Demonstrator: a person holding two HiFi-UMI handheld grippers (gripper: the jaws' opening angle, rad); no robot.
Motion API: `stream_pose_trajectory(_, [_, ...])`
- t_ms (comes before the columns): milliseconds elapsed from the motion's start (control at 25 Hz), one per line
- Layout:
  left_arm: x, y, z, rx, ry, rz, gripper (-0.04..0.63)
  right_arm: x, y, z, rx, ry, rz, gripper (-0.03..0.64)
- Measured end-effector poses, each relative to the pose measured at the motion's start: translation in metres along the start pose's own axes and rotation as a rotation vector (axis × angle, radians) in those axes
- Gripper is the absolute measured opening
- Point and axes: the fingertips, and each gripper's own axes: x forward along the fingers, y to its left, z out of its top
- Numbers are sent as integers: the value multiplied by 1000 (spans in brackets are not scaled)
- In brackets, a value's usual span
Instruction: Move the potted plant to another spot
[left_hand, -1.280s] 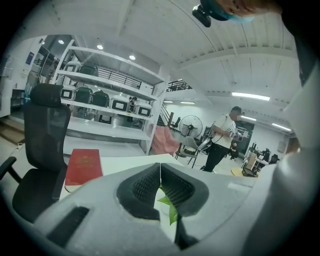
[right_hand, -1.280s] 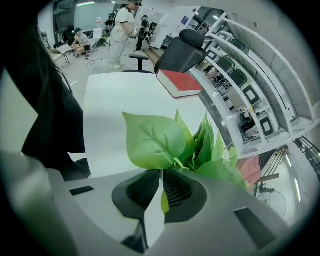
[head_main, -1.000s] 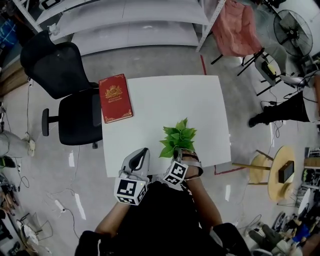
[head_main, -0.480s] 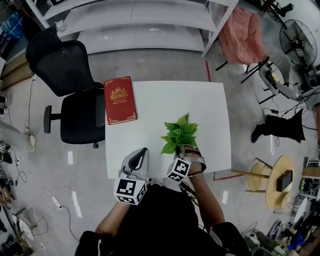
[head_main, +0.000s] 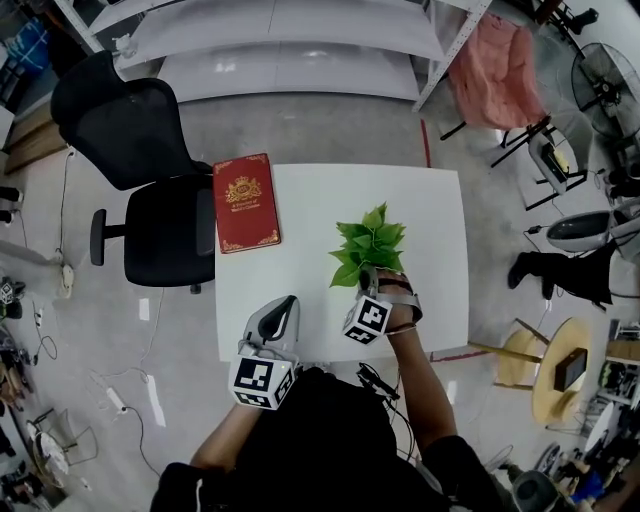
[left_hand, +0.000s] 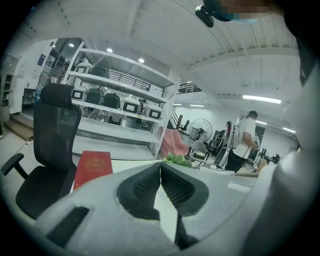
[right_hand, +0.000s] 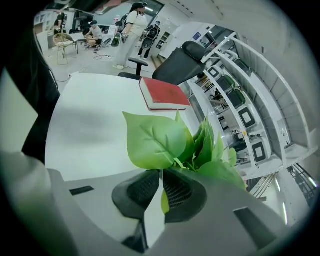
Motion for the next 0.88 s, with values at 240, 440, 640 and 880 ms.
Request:
stream_pose_trajectory(240, [15,15,3,-4,18,6,17,30,-32,4,-12,3,-17,15])
stream_pose_trajectory(440, [27,27,3,-9,34,13,18,56,-50,1,-10,11,-17,15])
stream_pose_trajectory(640, [41,37,2,-13,48,17,18,78,-63,-2,-7,21,-13,15])
stream_pose_trajectory(880, [54,45,1,-20,63,13,18,94,-71,-3,-11,25,3,15])
